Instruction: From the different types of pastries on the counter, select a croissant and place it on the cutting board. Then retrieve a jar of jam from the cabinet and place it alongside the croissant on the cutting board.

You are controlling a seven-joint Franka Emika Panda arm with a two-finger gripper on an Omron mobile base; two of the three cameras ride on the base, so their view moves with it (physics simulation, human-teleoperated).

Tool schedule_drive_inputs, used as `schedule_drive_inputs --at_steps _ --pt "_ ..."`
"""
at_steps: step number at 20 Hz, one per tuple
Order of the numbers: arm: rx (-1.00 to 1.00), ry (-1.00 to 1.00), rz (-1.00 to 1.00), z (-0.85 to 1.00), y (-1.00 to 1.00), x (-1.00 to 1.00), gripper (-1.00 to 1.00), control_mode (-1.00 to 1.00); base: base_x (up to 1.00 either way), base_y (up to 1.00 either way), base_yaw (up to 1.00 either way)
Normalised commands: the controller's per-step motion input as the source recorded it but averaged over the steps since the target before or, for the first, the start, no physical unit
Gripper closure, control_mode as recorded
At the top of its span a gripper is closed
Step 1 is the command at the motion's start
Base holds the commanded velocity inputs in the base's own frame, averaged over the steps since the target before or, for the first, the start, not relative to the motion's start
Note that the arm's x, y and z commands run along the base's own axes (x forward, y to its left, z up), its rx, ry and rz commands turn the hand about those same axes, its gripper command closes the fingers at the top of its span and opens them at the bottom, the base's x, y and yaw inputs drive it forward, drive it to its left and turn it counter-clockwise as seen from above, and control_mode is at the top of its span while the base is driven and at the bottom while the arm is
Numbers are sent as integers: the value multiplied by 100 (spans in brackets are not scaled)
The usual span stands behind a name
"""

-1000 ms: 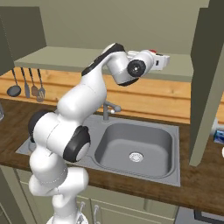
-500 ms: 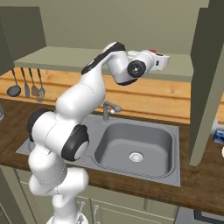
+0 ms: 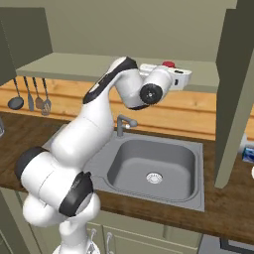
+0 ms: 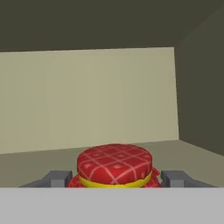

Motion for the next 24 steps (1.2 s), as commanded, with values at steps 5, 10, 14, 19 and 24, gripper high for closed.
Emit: schedule_drive_inputs --at_steps 5,10,14,19,24 --pt "-1 9 0 44 47 -100 100 -100 0 0 0" --pt "-5 19 2 29 75 -100 100 -100 0 0 0" --pt "-3 13 5 3 71 -100 100 -100 0 0 0" --pt "0 1 9 -9 45 -80 100 100 -20 6 3" --pt "0 0 0 0 0 0 100 100 -100 12 11"
